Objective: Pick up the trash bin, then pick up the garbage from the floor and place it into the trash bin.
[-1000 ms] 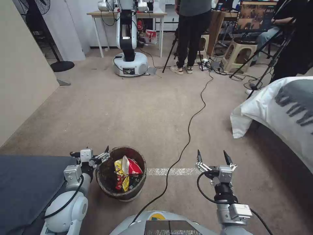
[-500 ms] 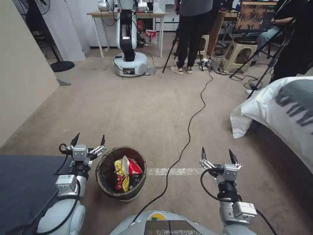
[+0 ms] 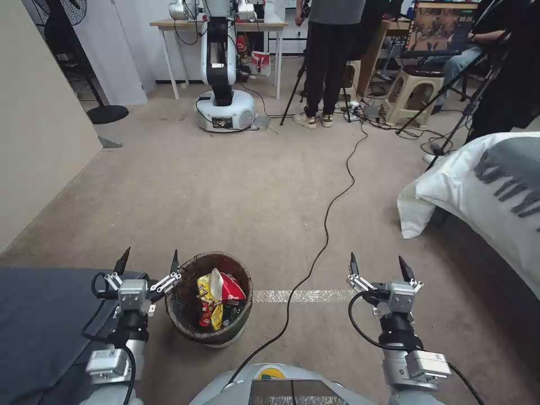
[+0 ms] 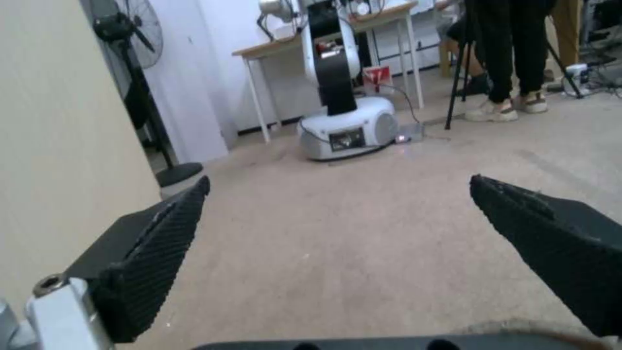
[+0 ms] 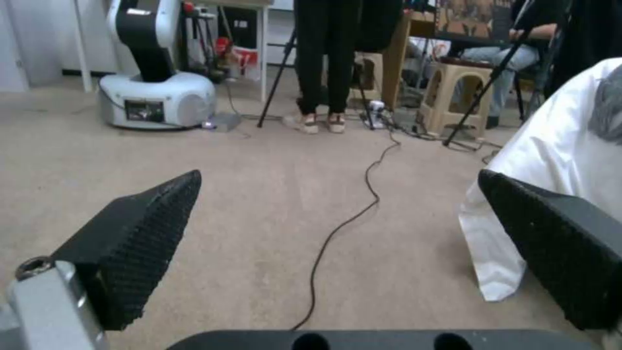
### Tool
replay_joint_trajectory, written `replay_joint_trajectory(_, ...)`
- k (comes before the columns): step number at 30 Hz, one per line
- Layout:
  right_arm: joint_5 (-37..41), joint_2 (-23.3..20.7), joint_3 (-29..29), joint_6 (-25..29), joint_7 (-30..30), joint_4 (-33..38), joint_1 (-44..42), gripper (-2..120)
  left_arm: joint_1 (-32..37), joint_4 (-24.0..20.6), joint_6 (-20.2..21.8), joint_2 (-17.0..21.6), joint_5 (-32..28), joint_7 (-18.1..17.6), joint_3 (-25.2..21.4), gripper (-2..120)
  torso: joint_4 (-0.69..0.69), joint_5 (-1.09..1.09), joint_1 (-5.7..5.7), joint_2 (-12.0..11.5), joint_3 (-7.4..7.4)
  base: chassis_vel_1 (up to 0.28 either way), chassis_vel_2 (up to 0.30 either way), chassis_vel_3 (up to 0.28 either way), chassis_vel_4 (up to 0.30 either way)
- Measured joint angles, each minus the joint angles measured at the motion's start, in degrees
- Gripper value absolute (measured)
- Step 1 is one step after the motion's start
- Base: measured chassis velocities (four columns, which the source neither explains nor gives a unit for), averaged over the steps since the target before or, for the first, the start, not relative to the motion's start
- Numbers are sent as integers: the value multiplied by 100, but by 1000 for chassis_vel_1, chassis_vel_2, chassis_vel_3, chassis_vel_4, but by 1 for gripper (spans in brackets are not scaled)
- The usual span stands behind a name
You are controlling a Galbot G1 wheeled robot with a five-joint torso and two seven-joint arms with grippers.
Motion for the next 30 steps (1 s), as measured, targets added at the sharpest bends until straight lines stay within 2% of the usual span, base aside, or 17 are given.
replay_joint_trajectory(9, -72, -53, 41, 32, -25, 87, -102, 100, 303, 39, -253, -40, 53, -98, -8, 100, 0, 0, 0, 0, 0, 0, 0, 0, 0)
replay_joint_trajectory(30, -144, -42, 59, 45, 9, 103, -112, 100, 277, 32, -207, -48, 84, -143, 8, 100, 0, 0, 0, 0, 0, 0, 0, 0, 0)
